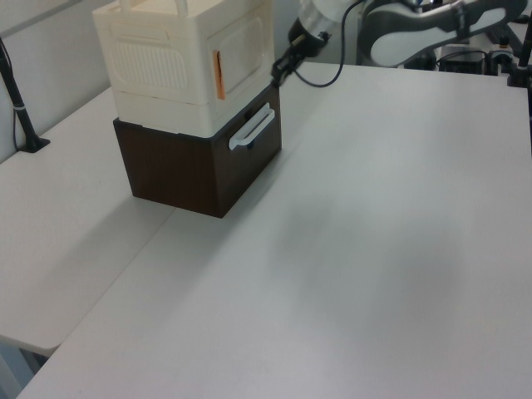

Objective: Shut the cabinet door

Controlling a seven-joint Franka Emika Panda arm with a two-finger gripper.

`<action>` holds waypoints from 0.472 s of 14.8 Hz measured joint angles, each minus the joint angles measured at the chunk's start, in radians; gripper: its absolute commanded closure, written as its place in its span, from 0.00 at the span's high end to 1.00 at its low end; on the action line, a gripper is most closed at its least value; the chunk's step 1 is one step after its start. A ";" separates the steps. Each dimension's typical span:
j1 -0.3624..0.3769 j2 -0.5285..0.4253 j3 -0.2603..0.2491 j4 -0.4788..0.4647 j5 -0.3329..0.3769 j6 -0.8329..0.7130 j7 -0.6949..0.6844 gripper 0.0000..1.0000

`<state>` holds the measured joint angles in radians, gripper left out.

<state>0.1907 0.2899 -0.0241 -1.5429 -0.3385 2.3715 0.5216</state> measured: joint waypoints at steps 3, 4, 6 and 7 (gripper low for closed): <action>-0.061 -0.102 0.022 -0.051 0.174 -0.278 -0.110 0.35; -0.087 -0.134 0.023 -0.058 0.230 -0.371 -0.161 0.59; -0.139 -0.194 0.024 -0.069 0.300 -0.526 -0.231 1.00; -0.156 -0.220 0.024 -0.075 0.314 -0.583 -0.245 1.00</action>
<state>0.0350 0.0695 -0.0004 -1.6184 -0.0246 1.7887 0.2762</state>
